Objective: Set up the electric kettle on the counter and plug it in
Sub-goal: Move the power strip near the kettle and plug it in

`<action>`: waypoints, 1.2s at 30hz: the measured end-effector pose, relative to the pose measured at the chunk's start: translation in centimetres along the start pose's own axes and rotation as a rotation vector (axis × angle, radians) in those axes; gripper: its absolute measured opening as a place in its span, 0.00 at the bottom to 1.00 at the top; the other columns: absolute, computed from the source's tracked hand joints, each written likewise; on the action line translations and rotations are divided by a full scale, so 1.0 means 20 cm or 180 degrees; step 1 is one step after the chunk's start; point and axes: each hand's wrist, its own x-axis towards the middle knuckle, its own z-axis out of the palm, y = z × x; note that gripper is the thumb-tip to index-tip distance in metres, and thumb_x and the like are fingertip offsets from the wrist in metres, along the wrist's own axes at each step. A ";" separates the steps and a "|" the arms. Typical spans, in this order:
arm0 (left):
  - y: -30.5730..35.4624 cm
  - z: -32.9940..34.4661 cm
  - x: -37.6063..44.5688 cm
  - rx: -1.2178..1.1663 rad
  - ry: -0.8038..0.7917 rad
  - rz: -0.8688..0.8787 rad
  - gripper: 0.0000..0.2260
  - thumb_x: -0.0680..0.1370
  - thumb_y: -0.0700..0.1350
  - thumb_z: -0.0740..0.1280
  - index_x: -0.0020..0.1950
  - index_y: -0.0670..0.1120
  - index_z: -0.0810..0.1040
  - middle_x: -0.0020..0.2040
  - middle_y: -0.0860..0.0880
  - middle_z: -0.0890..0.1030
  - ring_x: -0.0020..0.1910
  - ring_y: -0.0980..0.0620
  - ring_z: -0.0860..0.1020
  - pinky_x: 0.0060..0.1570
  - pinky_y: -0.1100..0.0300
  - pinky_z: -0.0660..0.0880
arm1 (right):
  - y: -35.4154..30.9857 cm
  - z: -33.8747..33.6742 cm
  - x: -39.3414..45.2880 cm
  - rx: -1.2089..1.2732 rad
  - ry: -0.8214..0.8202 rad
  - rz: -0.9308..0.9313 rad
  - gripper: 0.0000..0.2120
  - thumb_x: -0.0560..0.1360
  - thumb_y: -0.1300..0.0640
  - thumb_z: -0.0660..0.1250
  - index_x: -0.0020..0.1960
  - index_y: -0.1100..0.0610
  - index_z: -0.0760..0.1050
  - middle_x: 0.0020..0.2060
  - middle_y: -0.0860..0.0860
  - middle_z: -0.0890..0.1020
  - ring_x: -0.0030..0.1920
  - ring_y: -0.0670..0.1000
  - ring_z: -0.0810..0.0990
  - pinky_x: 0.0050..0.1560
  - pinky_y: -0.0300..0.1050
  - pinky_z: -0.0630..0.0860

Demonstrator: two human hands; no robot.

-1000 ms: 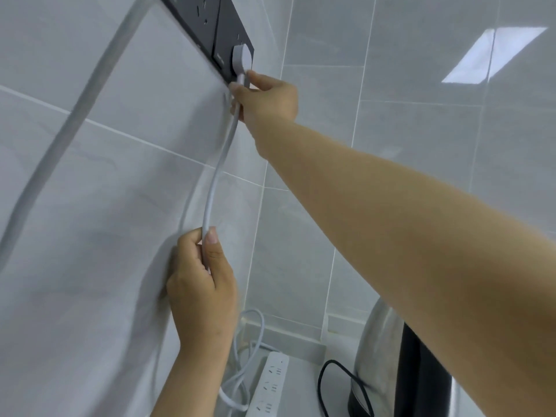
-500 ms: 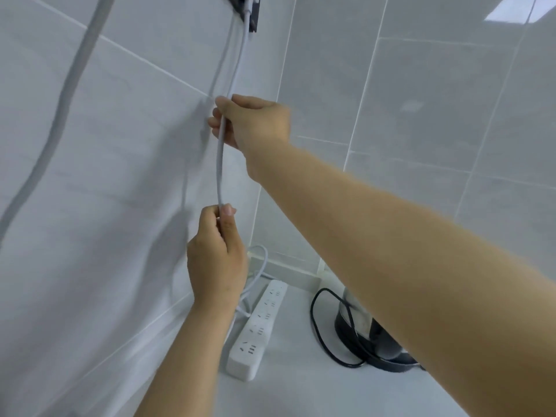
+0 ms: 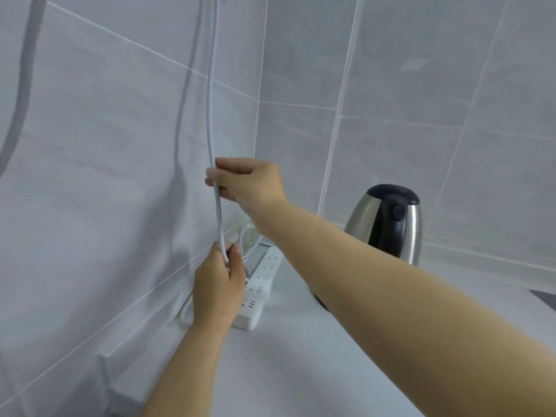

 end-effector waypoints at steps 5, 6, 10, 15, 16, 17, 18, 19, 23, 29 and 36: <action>-0.06 0.01 -0.05 0.0369 0.0006 0.0022 0.02 0.78 0.44 0.64 0.50 0.48 0.74 0.44 0.53 0.79 0.43 0.52 0.78 0.42 0.55 0.76 | 0.15 -0.03 -0.09 -0.0043 0.0035 0.0177 0.10 0.71 0.68 0.73 0.52 0.65 0.80 0.40 0.59 0.84 0.43 0.54 0.84 0.51 0.47 0.82; -0.07 0.01 -0.06 0.0521 -0.0017 0.0038 0.02 0.78 0.45 0.65 0.50 0.49 0.74 0.45 0.53 0.79 0.45 0.50 0.78 0.44 0.51 0.77 | 0.20 -0.05 -0.11 -0.0122 0.0051 0.0155 0.10 0.71 0.67 0.73 0.52 0.64 0.81 0.41 0.59 0.85 0.43 0.53 0.84 0.51 0.46 0.82; -0.12 -0.01 -0.08 0.0772 -0.0072 0.0011 0.02 0.78 0.44 0.64 0.48 0.47 0.75 0.46 0.50 0.81 0.49 0.47 0.78 0.48 0.47 0.76 | 0.40 -0.13 -0.23 -0.0966 0.0260 -0.0022 0.10 0.72 0.61 0.74 0.53 0.58 0.83 0.44 0.50 0.86 0.44 0.43 0.83 0.51 0.35 0.78; -0.16 -0.01 -0.06 0.0833 0.0080 0.0100 0.04 0.77 0.45 0.66 0.48 0.45 0.76 0.45 0.47 0.81 0.48 0.43 0.79 0.46 0.49 0.76 | 0.68 -0.24 -0.42 -0.1696 0.0695 0.0120 0.10 0.75 0.58 0.70 0.56 0.55 0.82 0.53 0.47 0.84 0.55 0.45 0.80 0.60 0.38 0.74; -0.16 -0.01 -0.05 0.0833 0.0113 0.0130 0.03 0.77 0.44 0.66 0.48 0.45 0.76 0.45 0.46 0.81 0.48 0.42 0.79 0.46 0.49 0.75 | 0.72 -0.26 -0.45 -0.1852 0.0742 0.0122 0.10 0.75 0.59 0.70 0.56 0.55 0.82 0.54 0.48 0.83 0.57 0.46 0.78 0.60 0.36 0.71; -0.17 -0.01 -0.05 0.0837 0.0146 0.0175 0.03 0.77 0.44 0.67 0.47 0.44 0.76 0.45 0.45 0.81 0.48 0.41 0.79 0.45 0.49 0.75 | 0.74 -0.26 -0.46 -0.1972 0.0805 0.0096 0.11 0.75 0.59 0.70 0.56 0.55 0.82 0.55 0.48 0.82 0.58 0.47 0.77 0.60 0.34 0.68; -0.17 -0.01 -0.05 0.0853 0.0183 0.0227 0.04 0.77 0.44 0.67 0.47 0.44 0.76 0.44 0.45 0.81 0.47 0.41 0.79 0.45 0.49 0.75 | 0.75 -0.27 -0.46 -0.2049 0.0886 0.0081 0.11 0.75 0.60 0.70 0.57 0.56 0.81 0.56 0.49 0.81 0.60 0.48 0.76 0.60 0.32 0.66; -0.17 -0.01 -0.05 0.0866 0.0245 0.0280 0.04 0.77 0.43 0.68 0.47 0.43 0.76 0.44 0.45 0.81 0.47 0.41 0.78 0.44 0.50 0.74 | 0.75 -0.28 -0.46 -0.2118 0.0934 0.0065 0.12 0.75 0.60 0.69 0.58 0.56 0.80 0.58 0.50 0.80 0.61 0.48 0.75 0.61 0.31 0.64; -0.15 -0.01 -0.06 0.0718 0.0536 0.0325 0.10 0.74 0.41 0.71 0.50 0.42 0.72 0.47 0.44 0.76 0.46 0.44 0.76 0.42 0.54 0.69 | 0.78 -0.26 -0.50 -0.2392 0.0544 0.0242 0.18 0.76 0.56 0.67 0.65 0.58 0.75 0.63 0.51 0.75 0.61 0.48 0.74 0.61 0.29 0.64; -0.09 0.01 -0.09 0.0428 0.1264 0.1309 0.19 0.67 0.29 0.72 0.48 0.37 0.65 0.51 0.31 0.68 0.51 0.42 0.67 0.52 0.55 0.67 | 0.81 -0.28 -0.51 -0.2322 0.0402 0.0258 0.19 0.74 0.54 0.69 0.63 0.59 0.76 0.61 0.52 0.75 0.48 0.41 0.71 0.59 0.36 0.71; -0.02 0.07 -0.14 -0.0301 0.0622 0.1974 0.11 0.73 0.31 0.61 0.50 0.43 0.65 0.54 0.40 0.67 0.50 0.46 0.69 0.47 0.64 0.67 | 0.83 -0.30 -0.49 -0.2149 0.0498 0.0471 0.14 0.68 0.48 0.69 0.50 0.54 0.82 0.49 0.48 0.82 0.51 0.43 0.78 0.49 0.34 0.73</action>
